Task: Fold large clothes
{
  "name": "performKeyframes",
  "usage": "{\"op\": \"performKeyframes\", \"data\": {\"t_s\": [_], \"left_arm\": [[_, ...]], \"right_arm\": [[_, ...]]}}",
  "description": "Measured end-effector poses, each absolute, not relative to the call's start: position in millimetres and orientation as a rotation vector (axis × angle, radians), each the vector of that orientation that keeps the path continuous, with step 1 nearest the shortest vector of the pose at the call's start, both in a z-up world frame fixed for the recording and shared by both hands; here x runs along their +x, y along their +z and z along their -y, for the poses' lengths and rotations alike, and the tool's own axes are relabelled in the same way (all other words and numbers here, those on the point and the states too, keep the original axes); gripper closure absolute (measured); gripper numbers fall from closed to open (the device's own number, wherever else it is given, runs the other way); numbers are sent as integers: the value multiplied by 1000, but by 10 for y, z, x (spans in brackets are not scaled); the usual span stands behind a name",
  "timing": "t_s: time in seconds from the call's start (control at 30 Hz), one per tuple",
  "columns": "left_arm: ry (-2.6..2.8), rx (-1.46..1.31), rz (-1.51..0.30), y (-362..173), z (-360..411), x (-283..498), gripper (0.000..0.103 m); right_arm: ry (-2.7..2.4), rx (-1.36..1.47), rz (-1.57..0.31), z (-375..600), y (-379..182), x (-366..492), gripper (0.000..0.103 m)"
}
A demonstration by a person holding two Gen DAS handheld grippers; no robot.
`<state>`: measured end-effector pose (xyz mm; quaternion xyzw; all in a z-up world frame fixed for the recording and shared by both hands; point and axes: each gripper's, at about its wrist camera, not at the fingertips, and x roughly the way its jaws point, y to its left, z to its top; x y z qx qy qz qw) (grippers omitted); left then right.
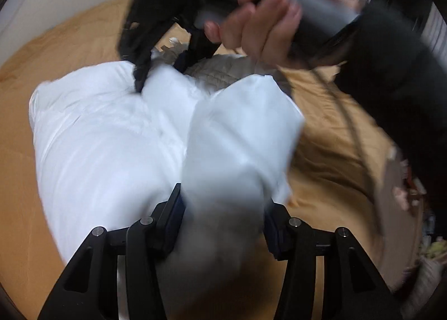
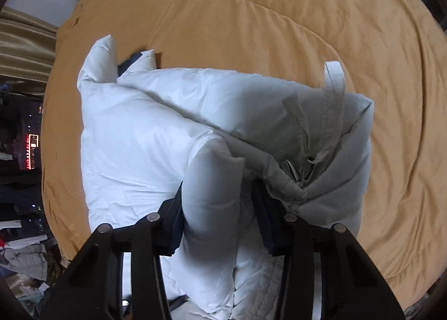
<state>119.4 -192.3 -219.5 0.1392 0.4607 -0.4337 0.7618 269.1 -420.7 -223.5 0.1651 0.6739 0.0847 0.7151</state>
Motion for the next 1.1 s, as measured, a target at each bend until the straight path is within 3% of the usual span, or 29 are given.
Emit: {"op": "performKeyframes", "data": {"t_s": [0.1, 0.17, 0.3, 0.4, 0.57, 0.73, 0.97, 1.1], "left_arm": [[-910, 220, -1002, -1846, 1409, 1161, 51], [-827, 185, -904, -1530, 1063, 1273, 51], [-653, 98, -764, -1227, 881, 1846, 38], [-604, 103, -820, -1478, 1172, 2398, 38], [-500, 256, -965, -2475, 1518, 2839, 38], [-484, 211, -981, -2473, 1400, 2826, 38], [-482, 216, -983, -2476, 1389, 2767, 38], [-479, 213, -985, -2573, 1507, 2776, 38]], "right_arm": [[175, 377, -1480, 4270, -2278, 2637, 58], [164, 368, -1474, 4288, -2282, 2600, 58], [166, 424, -1460, 4375, -2277, 2503, 57], [163, 446, -1436, 4385, -2219, 2393, 56], [166, 453, -1404, 4470, -2260, 2233, 56], [148, 437, -1286, 4600, -1969, 1790, 53], [55, 204, -880, 4334, -877, 359, 53], [137, 211, -869, 4112, -1053, -82, 53]]}}
